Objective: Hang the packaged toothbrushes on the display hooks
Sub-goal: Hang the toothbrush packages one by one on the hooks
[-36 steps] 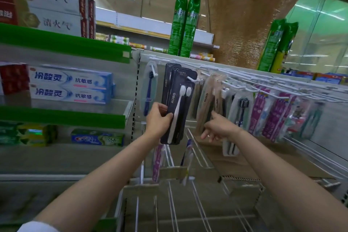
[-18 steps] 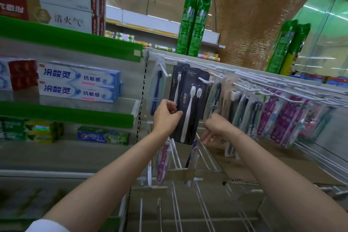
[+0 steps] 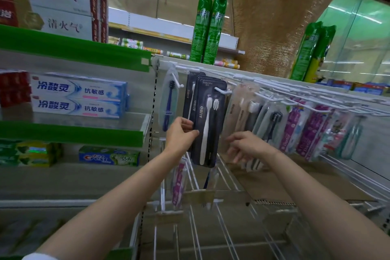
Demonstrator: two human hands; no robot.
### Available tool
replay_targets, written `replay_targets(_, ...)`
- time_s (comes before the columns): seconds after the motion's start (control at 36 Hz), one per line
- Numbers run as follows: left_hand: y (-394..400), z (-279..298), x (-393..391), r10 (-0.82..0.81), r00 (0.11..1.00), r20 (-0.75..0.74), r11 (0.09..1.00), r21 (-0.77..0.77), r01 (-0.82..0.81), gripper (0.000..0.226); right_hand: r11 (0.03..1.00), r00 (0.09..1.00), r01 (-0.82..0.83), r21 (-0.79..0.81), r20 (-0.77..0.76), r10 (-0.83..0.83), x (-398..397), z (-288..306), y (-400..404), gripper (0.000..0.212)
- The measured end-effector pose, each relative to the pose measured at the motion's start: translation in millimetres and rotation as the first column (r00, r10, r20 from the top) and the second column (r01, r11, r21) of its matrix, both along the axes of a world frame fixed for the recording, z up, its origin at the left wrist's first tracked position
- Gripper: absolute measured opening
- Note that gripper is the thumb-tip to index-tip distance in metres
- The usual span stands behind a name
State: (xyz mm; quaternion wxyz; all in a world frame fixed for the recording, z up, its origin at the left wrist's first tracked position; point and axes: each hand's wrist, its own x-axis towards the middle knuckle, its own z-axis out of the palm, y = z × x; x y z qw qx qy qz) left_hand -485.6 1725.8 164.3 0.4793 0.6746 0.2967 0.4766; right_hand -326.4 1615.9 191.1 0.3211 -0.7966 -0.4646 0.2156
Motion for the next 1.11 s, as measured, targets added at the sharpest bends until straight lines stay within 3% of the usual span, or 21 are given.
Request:
replay_targets(0.19, -4.7, -1.4, 0.0, -0.001, 1.000, -0.031, 1.000, 0.022, 0.002, 0.011, 0.972, 0.978, -0.173, 0.161, -0.092, 0.190, -32.4, -9.6, 3.3, 0.038)
replay_targets(0.39, -7.1, -1.6, 2.0, 0.025, 0.998, -0.063, 0.999, 0.044, -0.023, 0.010, 0.974, 0.990, -0.124, 0.191, -0.038, 0.133, -46.9, -18.0, 8.3, 0.021)
replay_targets(0.53, -10.6, -1.2, 4.2, 0.015, 0.997, -0.079, 0.999, 0.036, -0.013, 0.010, 0.953, 0.989, -0.082, 0.292, -0.093, 0.113, -49.9, -17.3, 6.2, 0.027)
replay_targets(0.72, -7.7, -8.7, 2.2, 0.027, 0.996, -0.086, 0.999, 0.031, -0.025, 0.021, 0.940, 0.993, 0.050, 0.337, 0.085, -0.083, -20.5, -12.3, -1.3, 0.018)
replay_targets(0.81, -4.2, -13.0, -2.6, 0.050, 0.995, -0.089, 0.999, 0.015, -0.049, 0.017, 0.934, 0.933, 0.102, 0.343, 0.294, -0.210, -2.8, -3.9, -10.2, 0.022)
replay_targets(0.92, -0.5, -12.9, -5.0, 0.075, 0.993, -0.091, 0.997, 0.010, -0.074, 0.014, 0.944, 0.887, 0.107, 0.313, 0.398, -0.233, 1.3, 3.8, -12.0, 0.028)
replay_targets(1.03, -2.0, -6.4, -2.9, 0.050, 0.993, -0.103, 0.999, 0.012, -0.049, 0.033, 0.948, 0.899, 0.103, 0.302, 0.380, -0.219, -0.5, -3.1, -6.7, 0.029)
replay_targets(1.11, -12.3, -1.1, -1.3, -0.064, 0.988, -0.138, 0.996, 0.046, 0.071, 0.044, 0.952, 0.923, 0.093, 0.291, 0.334, -0.193, -4.4, -9.7, -0.7, 0.029)
